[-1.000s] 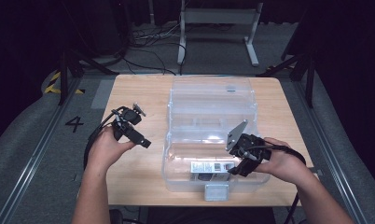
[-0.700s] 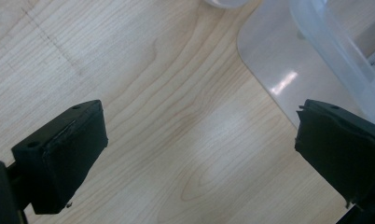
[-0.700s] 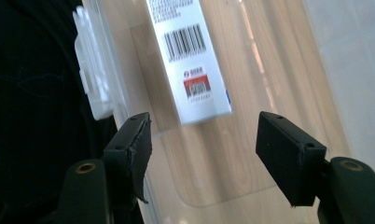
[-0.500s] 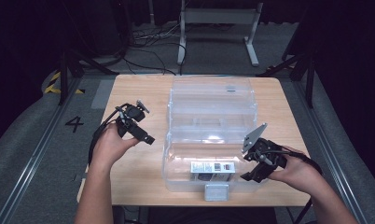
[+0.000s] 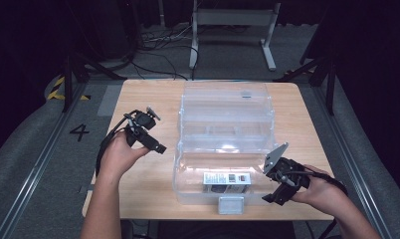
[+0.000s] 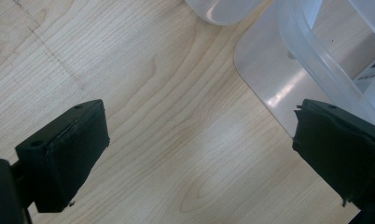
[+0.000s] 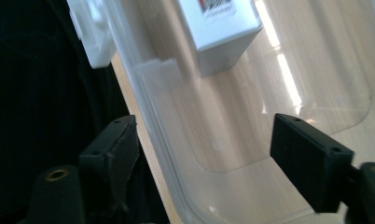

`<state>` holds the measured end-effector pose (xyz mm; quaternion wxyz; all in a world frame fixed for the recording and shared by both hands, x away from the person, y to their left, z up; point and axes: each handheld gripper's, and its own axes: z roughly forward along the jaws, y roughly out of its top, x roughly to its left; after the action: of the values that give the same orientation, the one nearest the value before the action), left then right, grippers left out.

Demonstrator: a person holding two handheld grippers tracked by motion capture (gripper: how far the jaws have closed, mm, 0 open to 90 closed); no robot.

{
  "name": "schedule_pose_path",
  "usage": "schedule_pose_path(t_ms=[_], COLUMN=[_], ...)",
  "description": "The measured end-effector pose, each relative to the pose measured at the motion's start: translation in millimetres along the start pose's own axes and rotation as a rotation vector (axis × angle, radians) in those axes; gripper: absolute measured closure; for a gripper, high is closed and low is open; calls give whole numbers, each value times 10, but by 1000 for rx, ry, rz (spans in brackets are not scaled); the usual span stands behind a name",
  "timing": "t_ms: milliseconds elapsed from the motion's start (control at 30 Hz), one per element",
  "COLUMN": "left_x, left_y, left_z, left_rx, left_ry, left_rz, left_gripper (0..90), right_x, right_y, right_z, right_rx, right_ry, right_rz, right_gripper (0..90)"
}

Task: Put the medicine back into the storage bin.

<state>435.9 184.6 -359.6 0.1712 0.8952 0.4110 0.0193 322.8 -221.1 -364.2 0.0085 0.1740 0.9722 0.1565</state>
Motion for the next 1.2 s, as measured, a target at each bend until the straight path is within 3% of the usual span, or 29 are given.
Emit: schedule_pose_path(t_ms=[100, 233, 367, 467, 533, 733, 867, 1000, 1200], left_x=[-21, -49, -57, -59, -60, -71, -77, -82, -91], left_y=[4, 18, 22, 23, 23, 25, 28, 29, 40], left_z=[15, 18, 20, 22, 21, -11, -6, -10, -25], left_rx=[-4, -7, -9, -8, -10, -21, -13, -16, -17], left_ry=[3, 13, 19, 21, 19, 6, 13, 10, 16], left_rz=[10, 14, 15, 16, 5, 9, 17, 20, 11], left_gripper=[39, 64, 87, 121, 176, 324, 352, 364, 378], right_x=[27, 35, 99, 105, 121, 168, 176, 172, 162], right_y=[-37, -75, -114, -122, -124, -127, -142, -144, -147], right_z=[66, 145, 243, 266, 305, 318, 320, 323, 318], right_rx=[20, 44, 64, 73, 85, 98, 102, 107, 106], right_ry=[-18, -33, -8, -18, -3, -43, -45, -54, -40], right_rz=[-6, -2, -11, -13, -18, -34, -31, -55, -46], right_gripper=[185, 212, 437, 484, 566, 681, 786, 799, 801])
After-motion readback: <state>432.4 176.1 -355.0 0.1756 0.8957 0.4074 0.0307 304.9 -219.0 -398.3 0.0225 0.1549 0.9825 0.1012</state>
